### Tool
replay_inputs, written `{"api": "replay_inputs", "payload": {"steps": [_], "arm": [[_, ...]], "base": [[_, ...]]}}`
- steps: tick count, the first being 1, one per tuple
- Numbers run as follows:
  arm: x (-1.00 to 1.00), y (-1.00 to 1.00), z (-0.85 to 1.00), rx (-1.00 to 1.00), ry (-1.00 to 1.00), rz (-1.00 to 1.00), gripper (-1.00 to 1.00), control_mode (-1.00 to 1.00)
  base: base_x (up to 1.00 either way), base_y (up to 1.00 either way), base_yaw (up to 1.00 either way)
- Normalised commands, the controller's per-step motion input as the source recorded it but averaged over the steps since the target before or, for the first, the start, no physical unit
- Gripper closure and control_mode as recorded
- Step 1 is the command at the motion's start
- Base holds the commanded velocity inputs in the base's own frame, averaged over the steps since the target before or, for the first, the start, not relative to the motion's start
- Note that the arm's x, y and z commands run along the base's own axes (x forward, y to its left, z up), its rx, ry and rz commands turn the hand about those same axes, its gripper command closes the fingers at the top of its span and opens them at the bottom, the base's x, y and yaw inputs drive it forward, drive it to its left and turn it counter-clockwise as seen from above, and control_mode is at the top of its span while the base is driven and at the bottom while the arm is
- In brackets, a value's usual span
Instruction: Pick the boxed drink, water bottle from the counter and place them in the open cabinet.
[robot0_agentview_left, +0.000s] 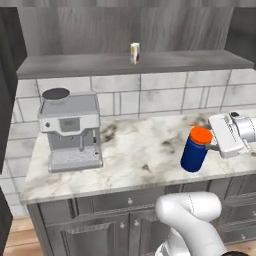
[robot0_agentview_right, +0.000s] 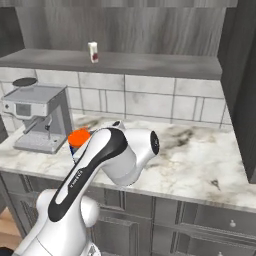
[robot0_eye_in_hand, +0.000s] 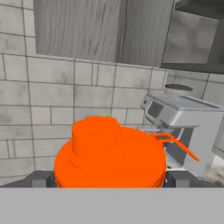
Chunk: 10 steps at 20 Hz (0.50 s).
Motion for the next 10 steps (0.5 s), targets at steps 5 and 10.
{"api": "replay_inputs", "payload": {"steps": [5, 10], "arm": [[0.0, 0.0, 0.0, 0.0, 0.0, 0.0, 1.0, 1.0], [0.0, 0.0, 0.0, 0.0, 0.0, 0.0, 1.0, 1.0]], "base": [[0.53, 0.0, -0.04], [0.56, 0.04, 0.0]]}}
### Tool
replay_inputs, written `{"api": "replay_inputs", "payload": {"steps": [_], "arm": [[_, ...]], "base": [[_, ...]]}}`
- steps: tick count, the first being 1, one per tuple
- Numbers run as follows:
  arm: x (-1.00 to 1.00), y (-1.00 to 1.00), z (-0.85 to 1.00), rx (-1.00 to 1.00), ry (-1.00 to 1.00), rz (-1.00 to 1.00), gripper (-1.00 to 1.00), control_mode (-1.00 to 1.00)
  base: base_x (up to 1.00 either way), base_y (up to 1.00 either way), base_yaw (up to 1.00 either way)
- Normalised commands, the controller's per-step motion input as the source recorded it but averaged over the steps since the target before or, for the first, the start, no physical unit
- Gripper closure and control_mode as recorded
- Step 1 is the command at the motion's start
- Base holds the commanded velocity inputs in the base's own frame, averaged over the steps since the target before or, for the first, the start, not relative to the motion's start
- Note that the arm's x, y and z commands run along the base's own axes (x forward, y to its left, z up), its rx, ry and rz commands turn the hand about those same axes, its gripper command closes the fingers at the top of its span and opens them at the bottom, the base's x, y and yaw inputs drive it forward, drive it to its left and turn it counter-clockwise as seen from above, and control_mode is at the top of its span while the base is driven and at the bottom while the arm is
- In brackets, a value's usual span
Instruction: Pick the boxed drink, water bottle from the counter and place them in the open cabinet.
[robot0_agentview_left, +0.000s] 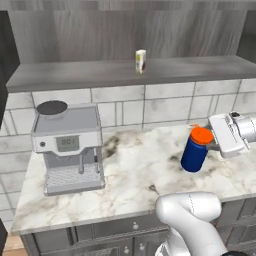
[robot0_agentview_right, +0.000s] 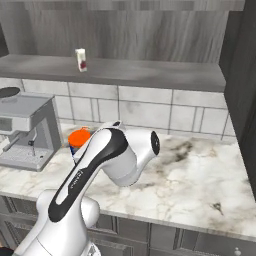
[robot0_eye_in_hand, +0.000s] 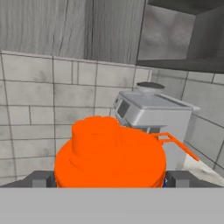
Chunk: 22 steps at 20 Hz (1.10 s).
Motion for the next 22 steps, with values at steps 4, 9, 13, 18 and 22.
{"api": "replay_inputs", "payload": {"steps": [4, 9, 13, 18, 22], "arm": [[0.0, 0.0, 0.0, 0.0, 0.0, 0.0, 1.0, 1.0], [0.0, 0.0, 0.0, 0.0, 0.0, 0.0, 1.0, 1.0], [0.0, 0.0, 0.0, 0.0, 0.0, 0.0, 1.0, 1.0], [0.0, 0.0, 0.0, 0.0, 0.0, 0.0, 1.0, 1.0], [-0.01, 0.0, 0.01, 0.0, 0.0, 0.0, 1.0, -1.0]], "base": [[0.41, 0.06, 0.0], [0.05, 0.0, 0.0], [0.0, 0.0, 0.0], [0.0, 0.0, 0.0], [0.0, 0.0, 0.0]]}}
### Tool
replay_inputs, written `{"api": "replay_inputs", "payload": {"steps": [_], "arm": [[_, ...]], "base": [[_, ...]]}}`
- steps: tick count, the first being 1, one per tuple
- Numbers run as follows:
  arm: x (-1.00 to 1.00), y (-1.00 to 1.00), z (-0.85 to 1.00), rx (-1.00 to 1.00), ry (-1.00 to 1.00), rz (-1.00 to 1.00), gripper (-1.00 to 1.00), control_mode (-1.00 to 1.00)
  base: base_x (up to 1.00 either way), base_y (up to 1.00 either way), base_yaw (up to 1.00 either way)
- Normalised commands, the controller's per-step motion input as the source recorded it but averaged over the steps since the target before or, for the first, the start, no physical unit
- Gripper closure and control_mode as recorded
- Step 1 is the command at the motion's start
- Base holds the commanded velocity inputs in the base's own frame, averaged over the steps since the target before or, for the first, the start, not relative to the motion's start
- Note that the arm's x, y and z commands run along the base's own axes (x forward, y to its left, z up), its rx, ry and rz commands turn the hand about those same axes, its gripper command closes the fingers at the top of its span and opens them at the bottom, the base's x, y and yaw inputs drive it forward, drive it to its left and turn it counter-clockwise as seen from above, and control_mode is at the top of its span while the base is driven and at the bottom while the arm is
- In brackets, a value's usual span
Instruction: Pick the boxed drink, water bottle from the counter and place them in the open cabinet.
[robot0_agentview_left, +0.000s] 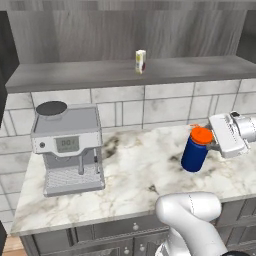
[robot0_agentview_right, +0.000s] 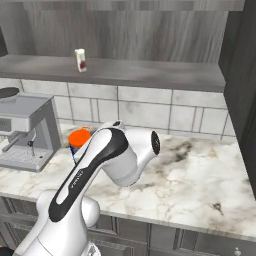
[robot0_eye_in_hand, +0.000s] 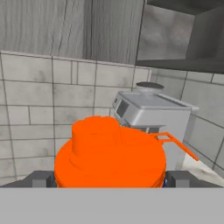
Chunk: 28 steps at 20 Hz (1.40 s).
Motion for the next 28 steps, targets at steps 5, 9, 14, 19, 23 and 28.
{"api": "replay_inputs", "payload": {"steps": [5, 9, 14, 19, 23, 28], "arm": [[-0.18, -0.01, 0.47, 0.0, 0.01, -0.07, 1.0, -1.0], [-0.22, 0.0, 0.62, 0.0, 0.14, -0.24, 1.0, -1.0], [-0.12, 0.0, 0.62, 0.0, 0.07, -0.41, 1.0, -1.0], [-0.03, -0.01, 0.54, 0.0, 0.06, -0.43, 1.0, -1.0], [0.0, 0.0, 0.5, 0.0, 0.0, -0.33, 1.0, -1.0], [0.0, -0.03, 0.6, 0.0, 0.03, -0.26, 1.0, -1.0]], "base": [[0.0, 0.0, 0.0], [0.0, 0.0, 0.0], [0.0, 0.0, 0.0], [0.0, 0.0, 0.0], [0.0, 0.0, 0.0], [0.0, 0.0, 0.0]]}}
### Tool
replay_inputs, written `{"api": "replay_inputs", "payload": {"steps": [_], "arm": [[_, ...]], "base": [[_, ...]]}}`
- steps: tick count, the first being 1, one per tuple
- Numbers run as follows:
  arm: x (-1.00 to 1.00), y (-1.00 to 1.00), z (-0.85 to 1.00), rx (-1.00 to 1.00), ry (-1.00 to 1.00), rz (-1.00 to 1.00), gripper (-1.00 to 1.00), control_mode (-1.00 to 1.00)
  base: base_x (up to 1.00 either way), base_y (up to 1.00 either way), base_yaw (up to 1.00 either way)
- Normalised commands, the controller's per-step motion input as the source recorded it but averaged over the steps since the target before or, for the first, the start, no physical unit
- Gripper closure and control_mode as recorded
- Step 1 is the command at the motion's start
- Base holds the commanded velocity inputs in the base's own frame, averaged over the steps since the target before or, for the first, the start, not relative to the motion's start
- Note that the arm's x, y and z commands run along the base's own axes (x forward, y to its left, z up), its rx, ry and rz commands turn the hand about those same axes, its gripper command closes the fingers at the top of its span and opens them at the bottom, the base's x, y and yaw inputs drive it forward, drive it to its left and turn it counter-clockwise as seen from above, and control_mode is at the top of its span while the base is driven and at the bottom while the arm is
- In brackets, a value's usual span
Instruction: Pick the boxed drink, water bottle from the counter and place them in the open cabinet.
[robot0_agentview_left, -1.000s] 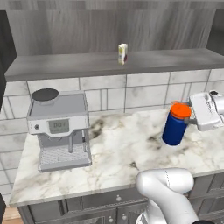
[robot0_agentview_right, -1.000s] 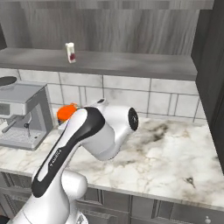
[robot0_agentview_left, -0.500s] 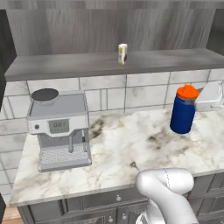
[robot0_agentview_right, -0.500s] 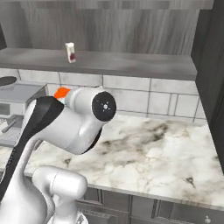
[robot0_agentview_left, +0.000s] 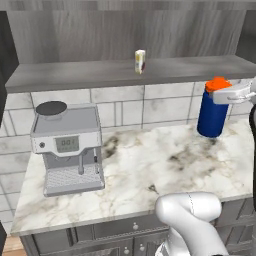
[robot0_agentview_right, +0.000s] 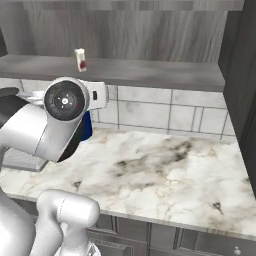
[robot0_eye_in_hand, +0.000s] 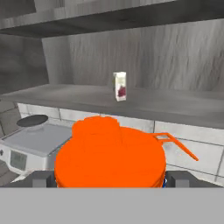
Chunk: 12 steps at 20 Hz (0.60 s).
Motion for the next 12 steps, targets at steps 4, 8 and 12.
{"api": "replay_inputs", "payload": {"steps": [4, 8, 12], "arm": [[0.0, 0.0, 0.53, 0.02, 0.02, -0.19, 1.0, -1.0], [0.0, -0.05, 0.38, 0.1, 0.0, -0.12, 1.0, -1.0], [0.0, -0.06, 0.34, 0.14, 0.0, -0.04, 1.0, -1.0]], "base": [[0.0, 0.0, 0.0], [0.0, 0.0, 0.0], [0.0, 0.0, 0.0]]}}
